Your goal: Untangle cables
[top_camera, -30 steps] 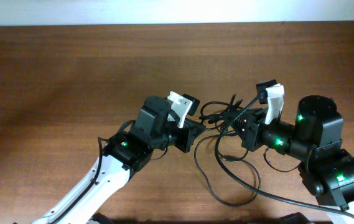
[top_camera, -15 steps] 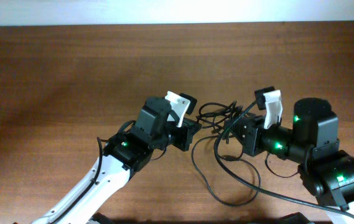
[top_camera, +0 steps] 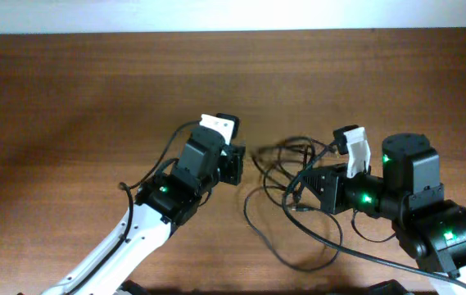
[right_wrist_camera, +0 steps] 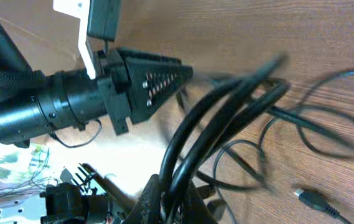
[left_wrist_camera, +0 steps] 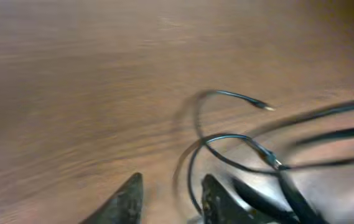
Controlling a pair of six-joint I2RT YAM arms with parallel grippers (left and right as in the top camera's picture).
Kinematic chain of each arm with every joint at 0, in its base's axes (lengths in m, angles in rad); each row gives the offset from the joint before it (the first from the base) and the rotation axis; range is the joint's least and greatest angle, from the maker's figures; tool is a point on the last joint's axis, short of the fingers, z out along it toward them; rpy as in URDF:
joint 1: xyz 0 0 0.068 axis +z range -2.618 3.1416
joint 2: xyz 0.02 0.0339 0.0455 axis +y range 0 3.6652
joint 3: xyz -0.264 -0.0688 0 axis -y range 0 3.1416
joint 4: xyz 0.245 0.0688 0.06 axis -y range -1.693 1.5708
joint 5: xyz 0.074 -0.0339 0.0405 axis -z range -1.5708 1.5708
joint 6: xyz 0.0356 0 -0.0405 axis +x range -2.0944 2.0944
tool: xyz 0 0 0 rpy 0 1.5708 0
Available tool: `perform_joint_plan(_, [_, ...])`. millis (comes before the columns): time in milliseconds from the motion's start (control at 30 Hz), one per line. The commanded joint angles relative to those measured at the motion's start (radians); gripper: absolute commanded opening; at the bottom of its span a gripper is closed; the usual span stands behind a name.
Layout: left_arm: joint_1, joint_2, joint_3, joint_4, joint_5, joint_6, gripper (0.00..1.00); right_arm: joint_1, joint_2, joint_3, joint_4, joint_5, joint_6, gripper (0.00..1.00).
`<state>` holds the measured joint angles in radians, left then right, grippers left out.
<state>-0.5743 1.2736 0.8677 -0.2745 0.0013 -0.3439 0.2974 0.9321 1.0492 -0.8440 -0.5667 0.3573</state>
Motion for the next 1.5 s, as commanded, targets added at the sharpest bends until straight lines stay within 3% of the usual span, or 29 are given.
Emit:
perform_joint_plan(0, [0.008,0.005,0.002,-0.002,-0.122,-0.006,0.41,0.003,-0.016,0.016,0.002,-0.008,-0.029,0.04])
perform_joint_plan(33, [0.008,0.005,0.002,-0.005,-0.126,-0.006,0.55,0.003,-0.016,0.016,0.002,-0.008,-0.029,0.04])
perform_joint_plan(133, [0.008,0.005,0.002,-0.012,-0.130,-0.006,0.61,0.003,-0.014,0.016,0.002,-0.008,-0.029,0.08])
perform_joint_plan(300, [0.008,0.005,0.002,-0.039,-0.130,-0.007,0.89,0.003,0.010,0.016,0.003,-0.008,-0.029,0.14])
perform_joint_plan(400, [0.008,0.005,0.002,-0.060,-0.130,-0.006,0.92,0.003,0.033,0.016,0.010,-0.009,-0.028,0.16])
perform_joint_plan(433, [0.008,0.005,0.002,-0.064,-0.129,-0.006,0.92,0.003,0.041,0.016,0.014,-0.009,-0.028,0.27])
perform_joint_plan(533, [0.008,0.005,0.002,-0.065,-0.130,-0.006,0.92,0.003,0.055,0.016,0.033,-0.009,-0.028,0.77])
perform_joint_plan(600, [0.008,0.005,0.002,-0.065,-0.129,-0.006,0.94,0.003,0.056,0.016,0.037,-0.009,-0.028,0.83])
perform_joint_plan(733, [0.008,0.005,0.002,-0.082,-0.129,-0.006,0.99,0.004,0.056,0.016,0.035,-0.009,-0.028,0.85])
perform_joint_plan(1033, [0.008,0.005,0.002,-0.119,-0.094,-0.007,0.99,0.004,0.056,0.016,-0.010,0.034,-0.027,0.86])
perform_joint_plan(1133, [0.008,0.005,0.002,-0.178,-0.092,-0.007,0.99,0.003,0.056,0.016,-0.082,0.102,-0.005,0.95])
perform_joint_plan(1167, [0.008,0.005,0.002,-0.193,-0.083,-0.007,0.99,0.003,0.057,0.016,-0.105,0.110,-0.005,0.99])
perform_joint_plan(1367, [0.007,0.005,0.002,-0.256,0.085,-0.004,0.99,0.004,0.078,-0.006,-0.166,0.108,-0.005,0.99])
perform_joint_plan(1467, [0.000,0.007,0.001,-0.298,0.089,0.002,0.99,0.004,0.121,-0.063,-0.173,0.090,-0.005,0.99])
